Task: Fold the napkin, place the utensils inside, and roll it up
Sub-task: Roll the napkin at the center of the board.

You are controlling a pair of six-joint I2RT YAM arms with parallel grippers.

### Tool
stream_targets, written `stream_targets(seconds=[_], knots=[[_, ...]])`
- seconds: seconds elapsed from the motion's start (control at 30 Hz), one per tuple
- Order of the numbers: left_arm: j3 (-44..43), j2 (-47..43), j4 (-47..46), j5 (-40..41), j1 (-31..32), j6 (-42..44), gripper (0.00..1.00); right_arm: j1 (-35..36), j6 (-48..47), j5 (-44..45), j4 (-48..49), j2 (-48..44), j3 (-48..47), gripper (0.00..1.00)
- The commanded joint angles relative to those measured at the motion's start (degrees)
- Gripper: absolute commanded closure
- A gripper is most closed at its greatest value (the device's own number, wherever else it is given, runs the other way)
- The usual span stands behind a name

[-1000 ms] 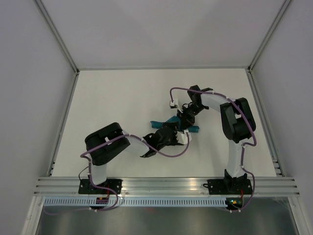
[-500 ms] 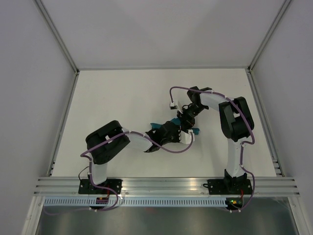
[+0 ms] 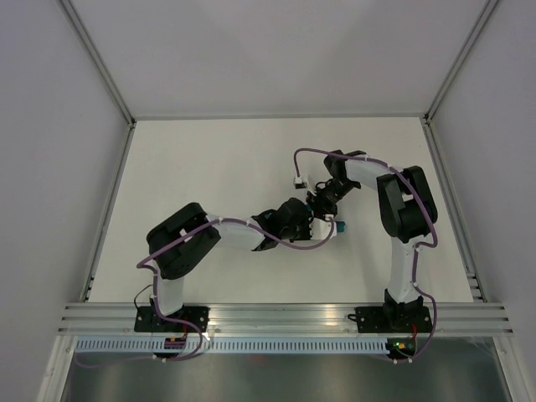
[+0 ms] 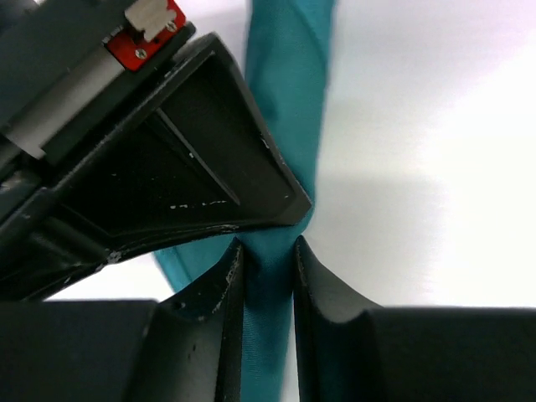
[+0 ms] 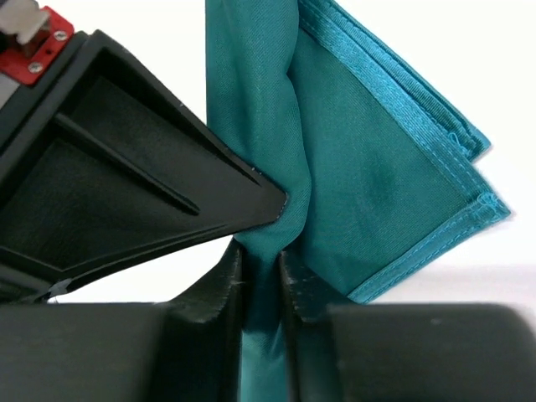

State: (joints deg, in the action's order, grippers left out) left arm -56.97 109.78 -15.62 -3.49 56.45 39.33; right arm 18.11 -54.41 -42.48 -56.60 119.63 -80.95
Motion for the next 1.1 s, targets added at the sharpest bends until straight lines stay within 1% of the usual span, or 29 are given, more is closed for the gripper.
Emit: stream_targets(seconds=[0.0, 0.07, 0.1, 0.23, 0.33, 0.43, 0.5, 0.53, 0.6, 0.63, 0.8, 0.83, 0.93, 1.03, 1.07], knots=[[0.1, 2.5, 9.6, -9.2, -0.1, -11.4, 0.96, -0.3, -2.4, 6.7, 1.1, 0.1, 4.0, 0.68], [-0.3, 3.3, 10.9, -11.8, -0.5, -13.7, 0.96, -0.7, -1.9, 5.7, 1.3, -2.5, 4.8, 0.59], [-0.7, 3.5, 11.2, -12.6, -0.5, -14.5, 0.96, -0.9, -1.7, 5.3, 1.8, -3.3, 5.0, 0.52], [-1.9, 4.8, 13.2, -16.9, -1.8, -18.9, 0.97, -1.9, 0.9, 4.4, 3.7, -8.5, 6.0, 0.45], [-1.9, 4.8, 13.3, -19.5, -2.7, -21.6, 0.96, -3.1, 4.8, 4.9, 7.1, -12.4, 6.9, 0.43], [-2.1, 4.9, 13.9, -24.1, -4.6, -24.6, 0.96, -5.1, 10.6, 6.1, 12.6, -15.7, 8.3, 0.42], [-2.2, 5.2, 14.1, -27.6, -6.1, -26.1, 0.96, -7.6, 12.0, 5.3, 15.5, -17.8, 9.4, 0.42], [-2.2, 5.3, 14.2, -30.2, -6.6, -27.5, 0.96, -9.5, 12.4, 3.6, 16.1, -19.2, 10.4, 0.42], [-2.2, 5.8, 14.3, -32.6, -8.2, -29.1, 0.95, -11.0, 11.8, 2.4, 17.3, -20.7, 11.6, 0.42], [-2.3, 6.7, 14.5, -35.5, -8.8, -30.8, 0.95, -11.5, 9.6, 1.6, 17.1, -22.6, 13.2, 0.43], [-3.4, 10.6, 14.7, -42.7, -11.4, -36.0, 0.95, -11.2, 4.3, 0.3, 19.9, -29.4, 20.4, 0.41], [-3.8, 12.4, 15.0, -44.2, -12.0, -36.6, 0.95, -10.8, 2.3, -0.2, 20.1, -31.3, 22.4, 0.41], [-5.3, 15.0, 15.3, -46.6, -12.5, -38.1, 0.95, -9.5, 0.8, -0.2, 22.3, -35.7, 27.2, 0.4], [-6.3, 17.0, 15.3, -48.6, -12.9, -38.7, 0.95, -6.4, 0.6, 1.1, 26.7, -40.5, 33.0, 0.39], [-6.8, 17.4, 15.3, -48.8, -13.1, -40.7, 0.95, -5.3, 1.1, 3.1, 29.9, -41.7, 34.7, 0.39]])
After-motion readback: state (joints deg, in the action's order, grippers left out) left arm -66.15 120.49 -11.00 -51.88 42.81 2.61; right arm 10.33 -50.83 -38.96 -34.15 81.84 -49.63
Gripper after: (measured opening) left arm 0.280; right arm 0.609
